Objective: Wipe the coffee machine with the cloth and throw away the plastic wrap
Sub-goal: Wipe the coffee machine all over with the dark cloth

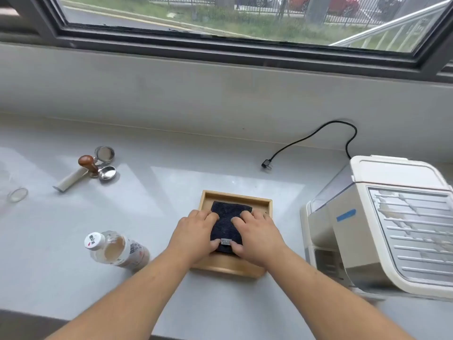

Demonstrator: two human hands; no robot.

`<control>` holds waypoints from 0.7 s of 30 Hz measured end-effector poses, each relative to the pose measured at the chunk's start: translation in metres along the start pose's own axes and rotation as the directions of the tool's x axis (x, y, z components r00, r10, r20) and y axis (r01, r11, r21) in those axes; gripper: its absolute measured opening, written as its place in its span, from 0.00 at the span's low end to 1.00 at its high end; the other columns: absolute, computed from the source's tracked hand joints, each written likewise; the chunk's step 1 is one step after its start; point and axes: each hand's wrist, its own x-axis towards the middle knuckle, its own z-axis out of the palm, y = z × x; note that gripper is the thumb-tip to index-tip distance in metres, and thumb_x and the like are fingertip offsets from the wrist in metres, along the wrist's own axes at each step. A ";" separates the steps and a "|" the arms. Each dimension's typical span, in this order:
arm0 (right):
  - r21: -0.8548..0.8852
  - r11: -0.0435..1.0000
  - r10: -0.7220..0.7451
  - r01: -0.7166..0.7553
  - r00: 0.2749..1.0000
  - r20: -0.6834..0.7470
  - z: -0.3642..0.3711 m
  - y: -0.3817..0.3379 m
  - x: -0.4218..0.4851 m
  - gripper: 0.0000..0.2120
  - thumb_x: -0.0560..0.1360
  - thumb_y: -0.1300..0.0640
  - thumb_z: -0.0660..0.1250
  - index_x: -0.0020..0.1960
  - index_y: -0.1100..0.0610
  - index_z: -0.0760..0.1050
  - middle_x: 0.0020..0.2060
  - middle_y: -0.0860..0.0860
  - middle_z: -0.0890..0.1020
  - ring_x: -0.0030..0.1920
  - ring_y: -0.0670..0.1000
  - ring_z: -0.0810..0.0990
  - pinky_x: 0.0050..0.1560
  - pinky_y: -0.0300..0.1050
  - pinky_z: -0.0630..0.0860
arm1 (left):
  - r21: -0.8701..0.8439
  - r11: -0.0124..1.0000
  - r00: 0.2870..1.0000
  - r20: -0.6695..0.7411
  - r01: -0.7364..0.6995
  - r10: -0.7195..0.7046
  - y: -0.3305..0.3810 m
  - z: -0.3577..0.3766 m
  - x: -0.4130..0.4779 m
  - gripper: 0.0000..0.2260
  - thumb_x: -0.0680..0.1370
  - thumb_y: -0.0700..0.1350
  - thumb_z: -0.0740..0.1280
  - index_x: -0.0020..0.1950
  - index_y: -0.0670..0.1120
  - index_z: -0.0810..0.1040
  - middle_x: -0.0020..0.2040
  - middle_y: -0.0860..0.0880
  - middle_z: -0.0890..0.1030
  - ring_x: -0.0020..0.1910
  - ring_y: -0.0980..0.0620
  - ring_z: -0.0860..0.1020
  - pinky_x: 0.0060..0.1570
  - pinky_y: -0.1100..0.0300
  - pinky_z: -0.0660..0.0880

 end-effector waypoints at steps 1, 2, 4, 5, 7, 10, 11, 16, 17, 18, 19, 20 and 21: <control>0.001 1.000 -0.002 0.002 1.000 0.010 0.002 -0.001 0.001 0.28 0.76 0.36 0.59 0.70 0.50 0.70 0.62 0.52 0.76 0.63 0.60 0.72 0.65 0.59 0.70 | -0.014 1.000 1.000 0.027 0.000 0.000 0.000 0.002 0.001 0.28 0.76 0.62 0.69 0.74 0.55 0.70 0.71 0.54 0.74 0.67 0.48 0.72 0.61 0.51 0.74; 0.007 1.000 0.005 -0.005 1.000 0.001 0.005 -0.001 0.002 0.27 0.76 0.36 0.59 0.70 0.50 0.69 0.62 0.52 0.76 0.63 0.60 0.72 0.65 0.59 0.70 | -0.022 1.000 1.000 0.021 0.009 -0.009 0.001 0.003 0.002 0.28 0.76 0.62 0.69 0.73 0.55 0.70 0.70 0.54 0.74 0.66 0.48 0.73 0.60 0.51 0.75; 0.012 1.000 -0.003 0.003 1.000 -0.002 0.013 -0.002 0.003 0.28 0.76 0.37 0.61 0.70 0.49 0.69 0.62 0.51 0.75 0.63 0.59 0.72 0.64 0.58 0.71 | -0.003 1.000 1.000 0.030 0.008 -0.008 0.001 0.010 0.003 0.28 0.76 0.61 0.69 0.73 0.55 0.70 0.70 0.54 0.74 0.66 0.48 0.73 0.60 0.52 0.74; 0.018 1.000 -0.003 0.003 1.000 0.002 0.017 -0.003 0.004 0.28 0.76 0.37 0.62 0.71 0.49 0.68 0.63 0.51 0.75 0.63 0.59 0.72 0.64 0.58 0.71 | 0.003 1.000 0.999 0.043 0.011 -0.011 0.001 0.013 0.004 0.28 0.76 0.61 0.69 0.73 0.55 0.70 0.71 0.54 0.74 0.67 0.48 0.73 0.61 0.52 0.74; 0.020 1.000 -0.011 0.011 1.000 0.007 0.022 -0.003 0.006 0.30 0.75 0.37 0.63 0.72 0.49 0.67 0.64 0.52 0.75 0.64 0.59 0.72 0.65 0.59 0.71 | 0.001 1.000 0.999 0.052 0.004 -0.004 0.001 0.017 0.006 0.28 0.76 0.61 0.69 0.73 0.55 0.70 0.72 0.54 0.73 0.68 0.48 0.72 0.62 0.52 0.74; 0.013 1.000 -0.026 0.026 1.000 0.011 0.027 -0.004 0.006 0.29 0.75 0.38 0.65 0.71 0.50 0.68 0.63 0.52 0.75 0.65 0.60 0.72 0.67 0.60 0.70 | 0.009 1.000 0.999 0.047 -0.014 0.014 0.000 0.020 0.007 0.27 0.76 0.61 0.69 0.73 0.55 0.71 0.73 0.54 0.72 0.68 0.48 0.72 0.63 0.52 0.74; 0.009 0.999 -0.031 0.030 0.999 0.009 0.028 -0.004 0.007 0.28 0.75 0.39 0.66 0.70 0.50 0.69 0.62 0.53 0.76 0.64 0.60 0.73 0.67 0.60 0.70 | 0.015 1.000 0.999 0.047 -0.017 0.017 -0.001 0.022 0.007 0.27 0.76 0.61 0.69 0.72 0.55 0.71 0.73 0.54 0.72 0.68 0.48 0.72 0.63 0.52 0.74; -0.034 0.997 -0.067 0.066 0.997 -0.023 0.032 -0.004 0.008 0.18 0.78 0.46 0.65 0.64 0.52 0.74 0.58 0.54 0.78 0.61 0.60 0.75 0.63 0.58 0.72 | 0.039 0.998 0.999 0.032 -0.042 0.041 -0.003 0.026 0.012 0.25 0.76 0.62 0.69 0.70 0.54 0.73 0.72 0.53 0.73 0.68 0.48 0.73 0.63 0.52 0.74; -0.037 0.997 -0.067 0.066 0.998 -0.022 0.032 -0.004 0.008 0.16 0.78 0.47 0.65 0.63 0.53 0.74 0.57 0.54 0.78 0.60 0.59 0.75 0.63 0.57 0.73 | 0.048 0.998 0.998 0.037 -0.046 0.044 -0.003 0.027 0.012 0.25 0.76 0.62 0.69 0.70 0.54 0.73 0.72 0.53 0.73 0.68 0.48 0.73 0.63 0.52 0.74; -0.039 0.997 -0.065 0.065 0.998 -0.023 0.032 -0.005 0.009 0.14 0.79 0.48 0.64 0.62 0.53 0.75 0.57 0.54 0.78 0.59 0.59 0.75 0.62 0.57 0.73 | 0.053 0.997 0.998 0.040 -0.050 0.048 -0.003 0.027 0.012 0.25 0.76 0.62 0.69 0.70 0.54 0.73 0.72 0.53 0.73 0.68 0.48 0.72 0.63 0.52 0.74; -0.043 0.997 -0.064 0.063 0.998 -0.027 0.032 -0.005 0.009 0.12 0.79 0.50 0.64 0.61 0.53 0.75 0.56 0.54 0.78 0.59 0.59 0.75 0.60 0.57 0.73 | 0.057 0.997 0.998 0.042 -0.050 0.048 -0.004 0.027 0.012 0.24 0.76 0.62 0.69 0.69 0.54 0.73 0.72 0.53 0.73 0.68 0.48 0.72 0.63 0.52 0.74; -0.048 0.997 -0.061 0.060 0.998 -0.027 0.032 -0.006 0.010 0.11 0.80 0.52 0.63 0.60 0.53 0.76 0.55 0.54 0.79 0.58 0.60 0.76 0.59 0.56 0.73 | 0.059 0.997 0.998 0.044 -0.051 0.049 -0.004 0.028 0.012 0.24 0.76 0.62 0.69 0.69 0.54 0.73 0.72 0.53 0.73 0.68 0.48 0.72 0.64 0.52 0.74; -0.051 0.997 -0.059 0.057 0.998 -0.029 0.031 -0.006 0.011 0.10 0.80 0.54 0.62 0.59 0.54 0.77 0.54 0.54 0.79 0.57 0.60 0.76 0.58 0.56 0.73 | 0.063 0.997 0.998 0.047 -0.052 0.049 -0.004 0.028 0.012 0.24 0.76 0.62 0.69 0.69 0.54 0.74 0.72 0.53 0.73 0.69 0.48 0.72 0.64 0.52 0.74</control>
